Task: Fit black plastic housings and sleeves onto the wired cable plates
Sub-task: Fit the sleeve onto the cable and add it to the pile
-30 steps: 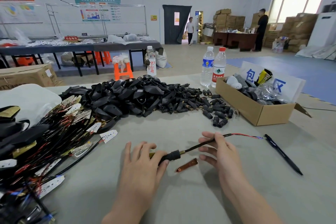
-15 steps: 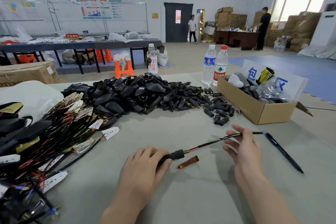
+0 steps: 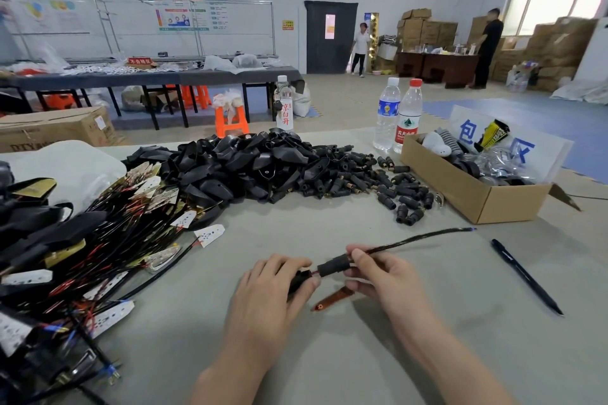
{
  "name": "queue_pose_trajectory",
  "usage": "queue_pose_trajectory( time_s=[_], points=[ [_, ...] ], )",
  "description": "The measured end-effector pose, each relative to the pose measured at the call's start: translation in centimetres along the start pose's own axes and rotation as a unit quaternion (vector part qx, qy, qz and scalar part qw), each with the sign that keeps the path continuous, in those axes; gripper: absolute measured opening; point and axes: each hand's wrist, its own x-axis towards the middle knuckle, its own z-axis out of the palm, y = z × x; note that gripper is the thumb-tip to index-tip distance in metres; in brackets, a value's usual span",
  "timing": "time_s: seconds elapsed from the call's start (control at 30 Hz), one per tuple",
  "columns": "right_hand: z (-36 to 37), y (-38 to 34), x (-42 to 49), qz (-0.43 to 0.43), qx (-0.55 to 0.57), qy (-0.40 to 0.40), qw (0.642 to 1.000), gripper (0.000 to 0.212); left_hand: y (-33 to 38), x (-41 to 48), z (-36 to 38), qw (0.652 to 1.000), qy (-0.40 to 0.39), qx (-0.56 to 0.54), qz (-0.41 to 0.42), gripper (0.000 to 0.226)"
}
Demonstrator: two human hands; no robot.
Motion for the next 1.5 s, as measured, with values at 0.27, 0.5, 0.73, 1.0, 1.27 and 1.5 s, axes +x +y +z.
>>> queue_pose_trajectory(
  time_s=[0.27,0.5,0.73,1.0,1.27,1.5],
  points=[
    [0.2,0.1,0.0,0.013,0.012,0.029,0.999,0.016,0.1,-0.1,0.1,1.0,-0.022,-0.016,0.016,0.025],
    [0.1,0.3,-0.1,0.01,0.044,-0.02,0.999,0.016,0.2,-0.2,-0.1,0.999,-0.01,-0.047,0.024,0.017],
    [-0.1,0.5,0.1,0.006,0.037,-0.034,0.999,0.012,0.1,-0.1,0.1,0.998,-0.008,-0.053,0.036,0.018],
    [-0.1,0.6,0.2,0.004,0.044,-0.038,0.998,0.013,0.2,-0.1,0.2,0.998,0.002,-0.051,0.036,0.025],
    [0.1,0.9,0.0,-0.013,0.036,-0.06,0.998,0.015,0.6,0.0,0.1,0.999,0.021,-0.033,0.026,0.022],
    [0.1,0.8,0.1,-0.011,0.06,-0.044,0.997,0.016,0.7,0.0,0.1,0.999,0.016,-0.029,0.027,0.024]
  ],
)
